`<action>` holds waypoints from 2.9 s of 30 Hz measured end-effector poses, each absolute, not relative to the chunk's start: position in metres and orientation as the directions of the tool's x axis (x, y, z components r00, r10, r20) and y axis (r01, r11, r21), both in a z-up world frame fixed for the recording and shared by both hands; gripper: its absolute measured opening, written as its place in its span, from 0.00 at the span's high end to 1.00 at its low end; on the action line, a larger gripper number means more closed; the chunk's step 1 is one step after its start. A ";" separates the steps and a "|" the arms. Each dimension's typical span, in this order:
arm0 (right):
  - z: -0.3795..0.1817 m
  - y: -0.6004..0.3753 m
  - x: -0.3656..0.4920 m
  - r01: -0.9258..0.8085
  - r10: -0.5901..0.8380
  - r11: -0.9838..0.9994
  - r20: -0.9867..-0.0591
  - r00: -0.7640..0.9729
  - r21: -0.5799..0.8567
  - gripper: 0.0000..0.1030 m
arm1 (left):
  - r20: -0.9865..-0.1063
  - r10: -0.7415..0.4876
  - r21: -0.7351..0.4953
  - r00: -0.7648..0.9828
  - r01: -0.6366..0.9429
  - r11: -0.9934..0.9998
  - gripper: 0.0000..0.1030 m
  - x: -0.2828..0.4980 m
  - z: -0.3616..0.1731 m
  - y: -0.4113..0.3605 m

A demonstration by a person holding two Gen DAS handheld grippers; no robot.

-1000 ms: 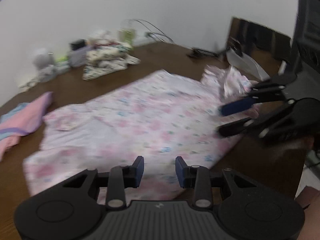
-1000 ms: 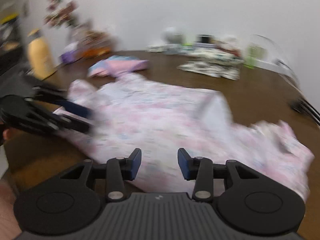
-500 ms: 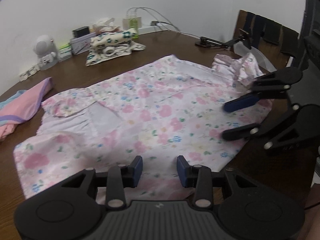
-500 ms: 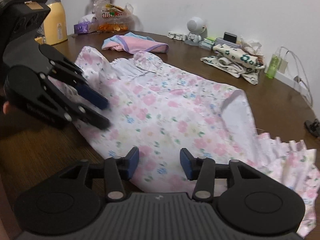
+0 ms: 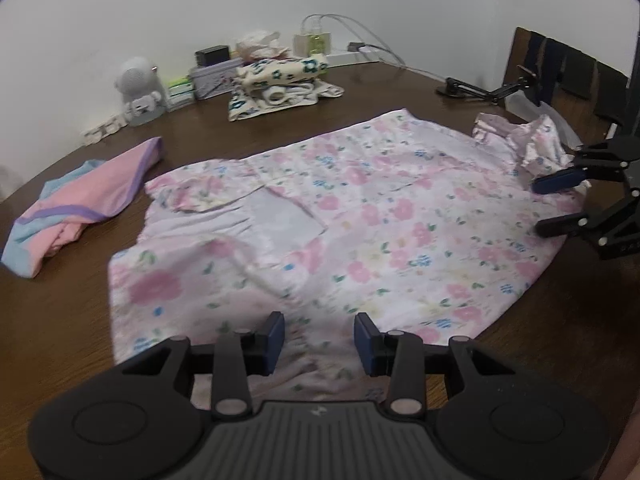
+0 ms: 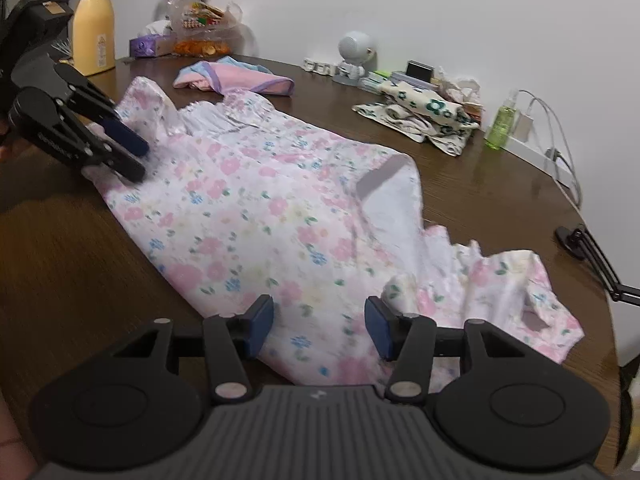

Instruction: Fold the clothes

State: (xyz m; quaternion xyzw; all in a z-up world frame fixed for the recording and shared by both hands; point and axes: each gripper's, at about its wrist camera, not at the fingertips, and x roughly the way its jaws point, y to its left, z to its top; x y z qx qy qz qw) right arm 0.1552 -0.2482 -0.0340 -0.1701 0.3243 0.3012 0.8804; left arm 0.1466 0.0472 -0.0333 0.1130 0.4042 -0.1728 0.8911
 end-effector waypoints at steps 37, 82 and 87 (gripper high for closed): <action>-0.039 -0.323 0.172 -0.371 0.289 0.928 -0.674 0.680 0.023 0.45 | -0.743 -0.129 0.028 0.657 0.223 0.974 0.60 0.157 -0.037 0.096; 0.012 -0.348 0.337 -0.476 0.237 0.879 -0.870 0.432 0.003 0.08 | -0.890 -0.108 0.178 0.443 0.556 0.812 0.07 0.330 0.016 0.007; -0.008 -0.355 0.361 -0.478 0.276 0.874 -0.896 0.347 0.085 0.33 | -0.918 -0.137 0.142 0.373 0.629 0.764 0.30 0.349 0.000 0.006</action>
